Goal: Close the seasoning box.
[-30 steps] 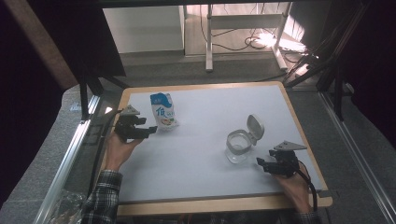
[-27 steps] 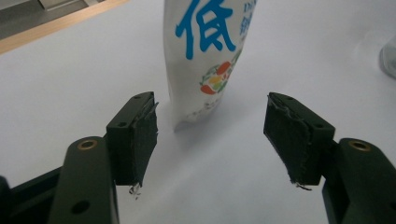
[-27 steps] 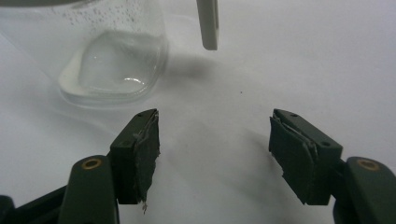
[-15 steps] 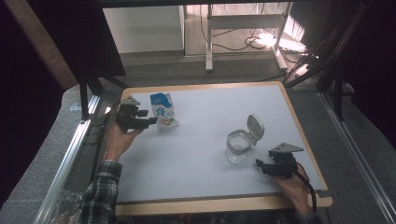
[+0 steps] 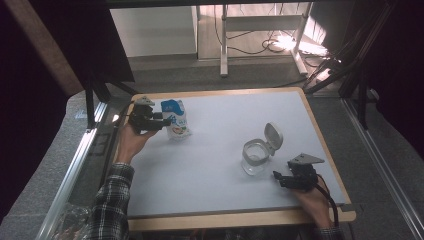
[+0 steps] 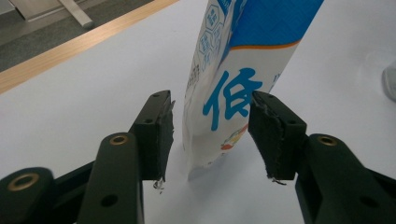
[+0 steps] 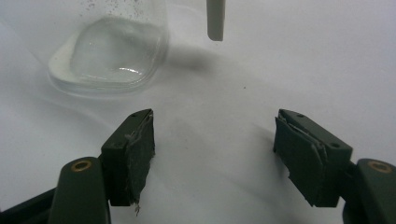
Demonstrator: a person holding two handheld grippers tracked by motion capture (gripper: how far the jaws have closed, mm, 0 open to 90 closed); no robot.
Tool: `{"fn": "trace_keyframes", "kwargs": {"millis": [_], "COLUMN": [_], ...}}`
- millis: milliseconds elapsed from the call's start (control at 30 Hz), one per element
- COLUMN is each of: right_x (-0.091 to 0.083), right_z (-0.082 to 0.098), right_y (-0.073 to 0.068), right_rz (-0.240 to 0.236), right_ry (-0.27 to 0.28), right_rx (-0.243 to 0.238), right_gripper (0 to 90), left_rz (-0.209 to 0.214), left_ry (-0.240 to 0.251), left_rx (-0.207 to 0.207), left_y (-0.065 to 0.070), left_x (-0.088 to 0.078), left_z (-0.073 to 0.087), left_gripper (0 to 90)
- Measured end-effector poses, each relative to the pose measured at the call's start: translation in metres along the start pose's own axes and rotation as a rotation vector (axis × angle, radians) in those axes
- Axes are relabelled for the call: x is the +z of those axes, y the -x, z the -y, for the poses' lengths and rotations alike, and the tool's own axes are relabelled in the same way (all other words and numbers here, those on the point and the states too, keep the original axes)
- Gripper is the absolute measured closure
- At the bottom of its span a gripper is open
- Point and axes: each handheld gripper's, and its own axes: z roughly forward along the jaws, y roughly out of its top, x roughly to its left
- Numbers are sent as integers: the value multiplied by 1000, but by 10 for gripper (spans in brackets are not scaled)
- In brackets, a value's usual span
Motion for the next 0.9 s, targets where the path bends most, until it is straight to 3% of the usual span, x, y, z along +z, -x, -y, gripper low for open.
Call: {"fn": "trace_keyframes", "kwargs": {"millis": [167, 333, 767, 900], "right_x": [0, 0, 0, 0], "right_z": [0, 0, 0, 0], "right_y": [0, 0, 0, 0], "right_rz": [0, 0, -1, -1], "right_ry": [0, 0, 0, 0], "right_rx": [0, 0, 0, 0], "right_gripper": [295, 295, 294, 293], "left_rz": [21, 24, 16, 10], "left_ry": [10, 2, -4, 3], "left_rx": [4, 36, 74, 79], "left_y": [-2, -3, -1, 1], "left_x": [5, 9, 9, 11], "left_z": [-5, -9, -11, -11], "left_gripper": [533, 613, 856, 890]}}
